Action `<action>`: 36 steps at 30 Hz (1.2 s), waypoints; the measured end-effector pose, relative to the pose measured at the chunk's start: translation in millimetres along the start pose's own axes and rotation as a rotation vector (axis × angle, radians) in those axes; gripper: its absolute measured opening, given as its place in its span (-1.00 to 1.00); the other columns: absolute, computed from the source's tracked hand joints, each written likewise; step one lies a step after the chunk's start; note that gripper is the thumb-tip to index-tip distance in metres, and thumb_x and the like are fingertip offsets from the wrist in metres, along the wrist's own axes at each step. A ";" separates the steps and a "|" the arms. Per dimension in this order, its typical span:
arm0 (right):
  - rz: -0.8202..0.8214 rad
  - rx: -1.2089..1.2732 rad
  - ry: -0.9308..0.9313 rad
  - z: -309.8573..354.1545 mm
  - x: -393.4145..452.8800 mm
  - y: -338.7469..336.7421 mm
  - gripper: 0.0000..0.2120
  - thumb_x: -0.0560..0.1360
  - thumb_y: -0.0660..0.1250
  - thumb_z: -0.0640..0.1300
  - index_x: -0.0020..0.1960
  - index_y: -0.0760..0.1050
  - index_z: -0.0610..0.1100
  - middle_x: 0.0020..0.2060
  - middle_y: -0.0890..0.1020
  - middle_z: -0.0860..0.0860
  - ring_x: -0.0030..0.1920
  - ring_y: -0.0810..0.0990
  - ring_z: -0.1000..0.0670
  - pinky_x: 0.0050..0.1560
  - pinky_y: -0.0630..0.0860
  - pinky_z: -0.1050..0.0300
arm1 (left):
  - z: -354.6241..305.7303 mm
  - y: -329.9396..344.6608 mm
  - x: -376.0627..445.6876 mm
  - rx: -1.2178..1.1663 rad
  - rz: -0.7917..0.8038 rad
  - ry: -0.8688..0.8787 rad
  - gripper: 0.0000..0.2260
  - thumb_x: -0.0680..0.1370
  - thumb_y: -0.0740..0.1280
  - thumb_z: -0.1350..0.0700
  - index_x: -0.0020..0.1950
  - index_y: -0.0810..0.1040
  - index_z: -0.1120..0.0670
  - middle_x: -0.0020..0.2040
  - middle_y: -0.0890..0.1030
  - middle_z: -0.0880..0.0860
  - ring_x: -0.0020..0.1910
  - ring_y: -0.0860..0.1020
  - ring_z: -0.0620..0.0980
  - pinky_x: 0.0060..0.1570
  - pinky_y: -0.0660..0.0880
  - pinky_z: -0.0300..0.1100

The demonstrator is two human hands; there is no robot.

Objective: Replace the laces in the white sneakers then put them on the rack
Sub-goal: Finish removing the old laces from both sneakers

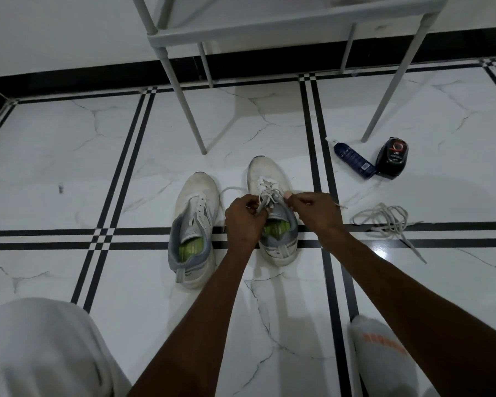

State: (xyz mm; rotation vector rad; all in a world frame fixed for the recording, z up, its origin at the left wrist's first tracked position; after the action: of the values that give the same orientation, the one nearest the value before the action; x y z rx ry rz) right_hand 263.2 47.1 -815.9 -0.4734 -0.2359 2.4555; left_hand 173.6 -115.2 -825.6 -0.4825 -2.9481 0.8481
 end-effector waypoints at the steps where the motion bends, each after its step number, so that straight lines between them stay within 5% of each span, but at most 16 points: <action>1: 0.044 0.058 0.019 2.1 -0.7 4.4 -0.76 0.55 0.41 0.01 -0.17 0.70 -0.12 -0.15 0.73 -0.15 -0.16 0.68 -0.04 -0.01 0.63 -0.03 | 1.0 1.2 0.4 0.004 0.004 -0.004 -0.82 0.41 0.55 0.15 -0.02 0.68 0.09 -0.11 0.69 0.05 -0.18 0.64 -0.03 -0.05 0.62 -0.02; 6: 0.191 0.114 0.057 1.1 10.2 19.0 -0.88 0.54 0.43 -0.13 0.06 0.68 -0.10 -0.03 0.73 -0.03 0.05 0.69 -0.02 0.19 0.61 -0.04 | -0.2 -0.6 0.0 -0.035 0.046 -0.007 -0.78 0.43 0.57 0.10 0.02 0.66 0.08 -0.03 0.67 0.07 -0.13 0.64 -0.04 -0.04 0.63 -0.06; 11: 0.250 0.121 0.052 9.5 11.6 22.5 -0.90 0.48 0.49 -0.14 -0.01 0.67 -0.11 -0.08 0.72 -0.01 0.01 0.70 0.00 -0.03 0.62 0.24 | 1.2 -2.7 -3.7 -0.234 0.082 -0.094 -0.78 0.53 0.49 -0.04 0.06 0.66 0.07 0.01 0.70 0.01 0.02 0.66 -0.05 0.08 0.64 0.03; 13: 0.291 0.072 0.091 16.6 8.2 24.5 -0.85 0.54 0.43 -0.04 0.02 0.65 -0.11 -0.08 0.70 0.02 -0.01 0.68 0.04 -0.13 0.56 0.33 | 0.6 -2.5 -3.7 -0.278 0.080 -0.140 -0.79 0.53 0.48 -0.04 0.01 0.65 0.09 -0.04 0.71 0.02 0.02 0.67 -0.03 0.10 0.63 0.09; 16: 0.341 0.060 0.244 21.4 6.3 25.5 -0.58 0.59 0.24 0.24 0.02 0.64 -0.10 -0.10 0.69 0.01 -0.06 0.64 0.03 -0.11 0.50 0.20 | -19.0 0.4 -4.0 -0.407 0.170 -0.309 -0.66 0.57 0.41 -0.14 -0.04 0.64 0.14 -0.12 0.72 0.05 -0.10 0.68 -0.06 -0.01 0.62 -0.01; 20: 0.287 0.526 0.414 27.4 17.5 3.9 -0.49 0.50 0.22 0.38 -0.35 0.39 -0.02 -0.31 0.51 0.05 -0.28 0.40 0.05 -0.17 0.35 0.14 | -26.5 -20.9 17.0 -0.798 0.073 -0.643 -0.53 0.60 0.25 -0.28 -0.32 0.44 0.04 -0.35 0.53 -0.05 -0.30 0.47 -0.09 -0.21 0.38 -0.18; 23: 0.114 0.868 0.430 29.5 33.2 -30.3 -0.49 0.49 0.24 0.38 -0.39 0.36 -0.01 -0.31 0.49 0.06 -0.28 0.35 0.07 -0.19 0.29 0.16 | -9.6 -63.7 42.6 -1.049 -0.146 -0.639 -0.54 0.62 0.22 -0.25 -0.34 0.39 0.03 -0.33 0.46 -0.03 -0.35 0.39 -0.08 -0.32 0.25 -0.19; 26: 0.004 1.071 0.413 28.5 43.2 -59.1 -0.54 0.54 0.23 0.31 -0.32 0.44 -0.02 -0.29 0.56 0.05 -0.25 0.44 0.10 -0.27 0.35 0.21 | -0.3 -90.7 52.9 -1.045 -0.264 -0.640 -0.59 0.67 0.16 -0.19 -0.24 0.47 0.05 -0.25 0.50 -0.02 -0.31 0.43 -0.08 -0.35 0.31 -0.23; 27: -0.012 1.035 0.421 26.4 44.5 -63.8 -0.56 0.55 0.25 0.30 -0.27 0.49 -0.04 -0.25 0.57 0.04 -0.22 0.47 0.08 -0.27 0.40 0.20 | 2.5 -94.1 55.7 -0.941 -0.287 -0.649 -0.62 0.68 0.16 -0.19 -0.11 0.52 0.06 -0.14 0.55 0.01 -0.23 0.49 -0.07 -0.31 0.41 -0.22; 29: 0.001 0.653 0.466 19.6 44.3 -68.1 -0.61 0.53 0.34 0.24 -0.09 0.54 -0.11 -0.11 0.56 -0.03 -0.12 0.51 0.03 -0.20 0.49 0.14 | 8.8 -94.6 53.9 -0.522 -0.269 -0.711 -0.50 0.65 0.17 -0.24 0.33 0.46 0.14 0.29 0.47 0.18 0.17 0.55 0.09 0.11 0.56 -0.01; 31: 0.074 0.019 0.474 14.5 39.3 -66.2 -0.50 0.50 0.40 0.19 0.17 0.47 -0.21 0.04 0.53 -0.11 -0.06 0.53 -0.02 -0.20 0.54 0.10 | 1.7 -92.2 43.4 -0.026 -0.304 -0.629 -0.27 0.62 0.24 -0.24 0.57 0.16 0.24 0.52 0.17 0.27 0.45 0.28 0.25 0.40 0.35 0.17; 33: 0.127 -0.417 0.358 16.5 35.2 -57.7 -0.30 0.47 0.43 0.20 0.36 0.36 -0.28 0.06 0.53 -0.15 -0.11 0.56 -0.03 -0.22 0.59 0.07 | -22.2 -77.7 24.6 0.163 -0.350 -0.295 -0.26 0.59 0.35 -0.14 0.58 0.13 0.23 0.49 0.16 0.24 0.42 0.24 0.26 0.35 0.37 0.14; 36: 0.325 -0.508 0.180 23.5 23.4 -24.4 -0.14 0.39 0.53 0.16 0.49 0.21 -0.18 0.06 0.60 -0.13 -0.15 0.64 0.01 -0.29 0.58 0.17 | -39.9 -41.7 -1.1 0.243 -0.200 0.065 -0.46 0.48 0.49 -0.04 0.35 0.39 0.14 0.30 0.32 0.14 0.20 0.45 0.16 0.04 0.42 -0.10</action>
State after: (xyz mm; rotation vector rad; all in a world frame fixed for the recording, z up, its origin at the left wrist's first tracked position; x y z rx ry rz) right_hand 249.9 79.4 -794.1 -1.0119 -0.7674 2.6323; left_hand 167.5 -128.6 -769.8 -0.1946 -2.7252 1.1196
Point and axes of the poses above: each hand's wrist, its own x-axis towards the middle knuckle, its own y-axis out of the palm, z = x × y, the point moved 5 cm from there along x, towards the middle knuckle
